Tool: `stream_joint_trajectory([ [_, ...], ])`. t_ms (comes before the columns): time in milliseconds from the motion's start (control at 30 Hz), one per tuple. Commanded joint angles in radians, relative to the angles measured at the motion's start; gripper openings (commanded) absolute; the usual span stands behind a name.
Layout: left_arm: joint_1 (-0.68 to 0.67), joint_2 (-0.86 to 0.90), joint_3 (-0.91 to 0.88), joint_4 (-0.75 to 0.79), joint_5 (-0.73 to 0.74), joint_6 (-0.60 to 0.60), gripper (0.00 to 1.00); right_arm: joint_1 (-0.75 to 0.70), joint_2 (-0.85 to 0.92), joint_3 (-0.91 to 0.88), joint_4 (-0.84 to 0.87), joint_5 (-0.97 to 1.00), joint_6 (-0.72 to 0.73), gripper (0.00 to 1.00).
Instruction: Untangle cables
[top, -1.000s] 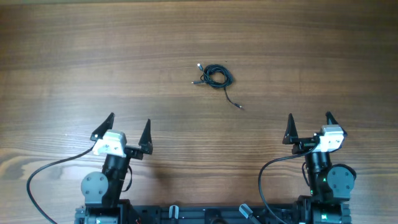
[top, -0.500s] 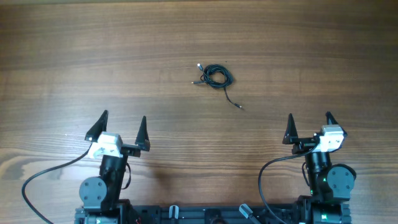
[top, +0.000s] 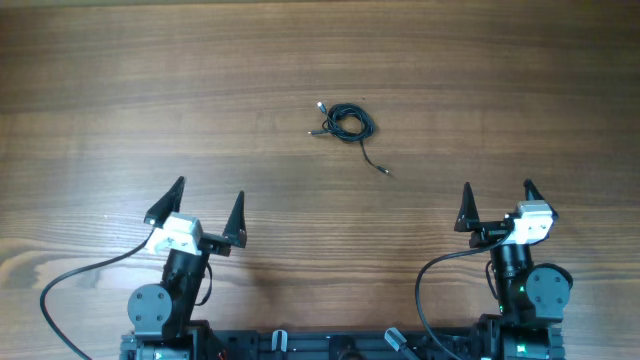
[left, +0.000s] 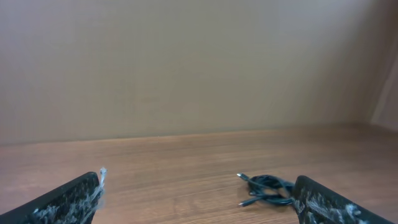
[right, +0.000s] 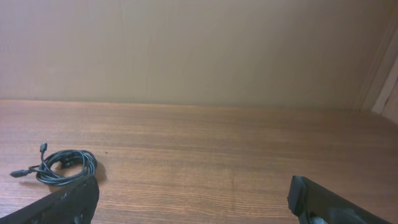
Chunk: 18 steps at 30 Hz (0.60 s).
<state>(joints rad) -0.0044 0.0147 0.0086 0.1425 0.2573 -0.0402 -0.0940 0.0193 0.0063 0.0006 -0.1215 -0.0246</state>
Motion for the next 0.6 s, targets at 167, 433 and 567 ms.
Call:
stream_joint_trajectory([
  [167, 0.002, 0.116, 0.104, -0.023, 0.016, -0.249, 1.0, 0.005, -0.009, -0.001, 0.005, 0.018, -0.001, 1.0],
  [433, 0.002, 0.465, 0.405, -0.205, 0.034, -0.26, 1.0, 0.005, -0.009, -0.001, 0.005, 0.018, -0.001, 1.0],
  [567, 0.002, 0.678, 0.607, -0.352, 0.079, -0.26, 1.0, 0.005, -0.009, -0.001, 0.005, 0.018, -0.001, 1.0],
])
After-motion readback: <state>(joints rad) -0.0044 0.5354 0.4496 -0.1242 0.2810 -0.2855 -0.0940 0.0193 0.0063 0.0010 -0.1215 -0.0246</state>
